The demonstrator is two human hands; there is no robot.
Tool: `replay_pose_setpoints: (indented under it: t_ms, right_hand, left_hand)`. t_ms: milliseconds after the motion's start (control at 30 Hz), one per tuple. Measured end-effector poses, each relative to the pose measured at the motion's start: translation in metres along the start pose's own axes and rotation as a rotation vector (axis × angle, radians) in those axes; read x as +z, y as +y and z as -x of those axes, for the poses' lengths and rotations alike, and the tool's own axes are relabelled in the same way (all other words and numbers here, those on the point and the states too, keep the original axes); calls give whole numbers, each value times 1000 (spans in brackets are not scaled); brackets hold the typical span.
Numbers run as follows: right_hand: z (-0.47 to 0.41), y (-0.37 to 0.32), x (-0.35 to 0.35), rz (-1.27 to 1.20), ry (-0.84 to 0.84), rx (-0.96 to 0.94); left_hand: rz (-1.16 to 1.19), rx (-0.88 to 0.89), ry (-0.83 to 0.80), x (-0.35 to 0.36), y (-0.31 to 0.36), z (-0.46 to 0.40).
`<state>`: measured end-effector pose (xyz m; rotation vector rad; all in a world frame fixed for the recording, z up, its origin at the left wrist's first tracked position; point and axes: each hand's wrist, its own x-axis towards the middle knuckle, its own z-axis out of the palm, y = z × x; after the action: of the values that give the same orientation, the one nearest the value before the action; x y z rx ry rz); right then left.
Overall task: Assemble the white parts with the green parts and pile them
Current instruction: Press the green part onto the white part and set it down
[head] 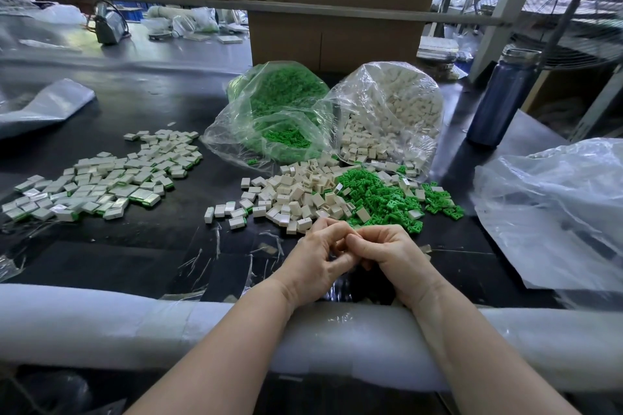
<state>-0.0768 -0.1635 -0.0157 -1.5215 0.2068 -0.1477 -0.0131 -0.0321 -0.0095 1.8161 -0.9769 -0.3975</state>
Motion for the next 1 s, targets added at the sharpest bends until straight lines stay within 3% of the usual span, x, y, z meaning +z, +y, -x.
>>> replay_pose_setpoints:
  t_ms: [700,1000]
  right_hand:
    - [3,-3,1,-34,-26,-22]
    - [4,-7,7,-49,30,-57]
  left_hand:
    - [34,14,-5,-1,1,1]
    - [107,9,74,-2,-1,-2]
